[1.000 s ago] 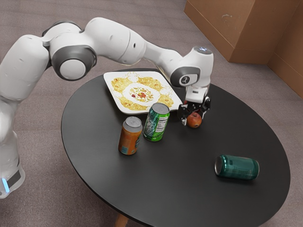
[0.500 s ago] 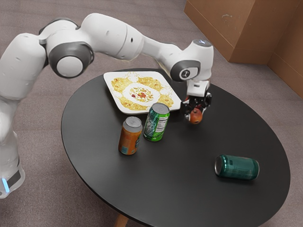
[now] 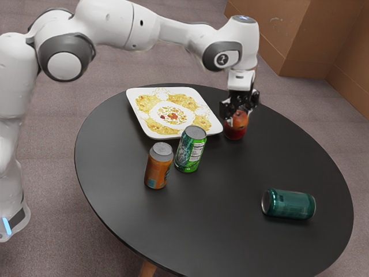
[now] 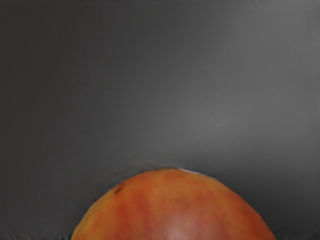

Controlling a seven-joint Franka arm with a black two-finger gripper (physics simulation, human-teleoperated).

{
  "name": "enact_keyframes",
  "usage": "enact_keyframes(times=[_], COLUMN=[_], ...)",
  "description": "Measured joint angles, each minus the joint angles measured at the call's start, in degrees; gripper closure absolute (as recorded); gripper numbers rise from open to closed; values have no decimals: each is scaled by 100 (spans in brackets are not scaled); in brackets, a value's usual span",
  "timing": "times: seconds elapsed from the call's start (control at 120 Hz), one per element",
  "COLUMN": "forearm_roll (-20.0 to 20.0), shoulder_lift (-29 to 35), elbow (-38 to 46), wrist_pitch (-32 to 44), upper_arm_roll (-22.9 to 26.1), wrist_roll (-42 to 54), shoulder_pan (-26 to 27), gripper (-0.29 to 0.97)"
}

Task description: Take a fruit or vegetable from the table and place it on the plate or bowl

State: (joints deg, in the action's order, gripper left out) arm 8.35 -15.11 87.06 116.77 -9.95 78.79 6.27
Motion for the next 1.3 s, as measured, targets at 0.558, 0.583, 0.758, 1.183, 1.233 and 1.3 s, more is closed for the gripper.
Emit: enact_keyframes(times=[0.558, 0.583, 0.758, 1.183, 1.233, 1.3], forearm_roll=[-894, -912, -981, -1008, -1009, -1010], shoulder_lift=[703, 691, 548, 265, 253, 233], elbow=[25, 25, 31, 28, 31, 26], wrist_pitch=[-1768, -1827, -2111, -2263, -2268, -2274], upper_arm_roll=[-630, -685, -916, -930, -930, -930], wrist_roll=[-1428, -1522, -2231, -3676, -3795, -3938], shoulder_pan=[-24, -20, -51, -142, -177, -190], gripper=[41, 41, 41, 41, 41, 39])
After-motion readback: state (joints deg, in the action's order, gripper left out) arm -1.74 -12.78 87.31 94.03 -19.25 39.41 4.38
